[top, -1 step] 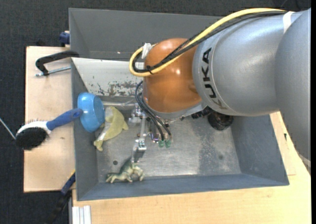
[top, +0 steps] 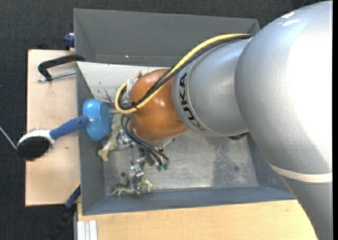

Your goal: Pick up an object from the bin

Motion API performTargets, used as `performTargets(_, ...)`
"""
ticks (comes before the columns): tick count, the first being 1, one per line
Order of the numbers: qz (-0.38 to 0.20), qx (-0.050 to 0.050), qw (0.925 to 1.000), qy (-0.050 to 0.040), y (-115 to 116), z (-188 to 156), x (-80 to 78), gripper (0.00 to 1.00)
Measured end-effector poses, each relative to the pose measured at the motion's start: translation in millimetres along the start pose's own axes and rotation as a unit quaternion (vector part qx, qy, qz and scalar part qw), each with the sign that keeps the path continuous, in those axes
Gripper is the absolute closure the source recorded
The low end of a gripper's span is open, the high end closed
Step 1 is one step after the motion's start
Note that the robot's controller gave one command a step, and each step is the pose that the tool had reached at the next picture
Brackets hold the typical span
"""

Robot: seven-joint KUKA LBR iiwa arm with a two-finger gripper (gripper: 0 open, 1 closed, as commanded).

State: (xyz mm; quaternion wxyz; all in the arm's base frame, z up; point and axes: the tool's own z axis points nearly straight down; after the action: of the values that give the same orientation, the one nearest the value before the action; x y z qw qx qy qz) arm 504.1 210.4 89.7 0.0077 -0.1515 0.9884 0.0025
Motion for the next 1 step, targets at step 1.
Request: performTargets(1, 0.032, 0.003, 0.9995, 0.0036, -94.9, -64.2, 37.9, 0.0)
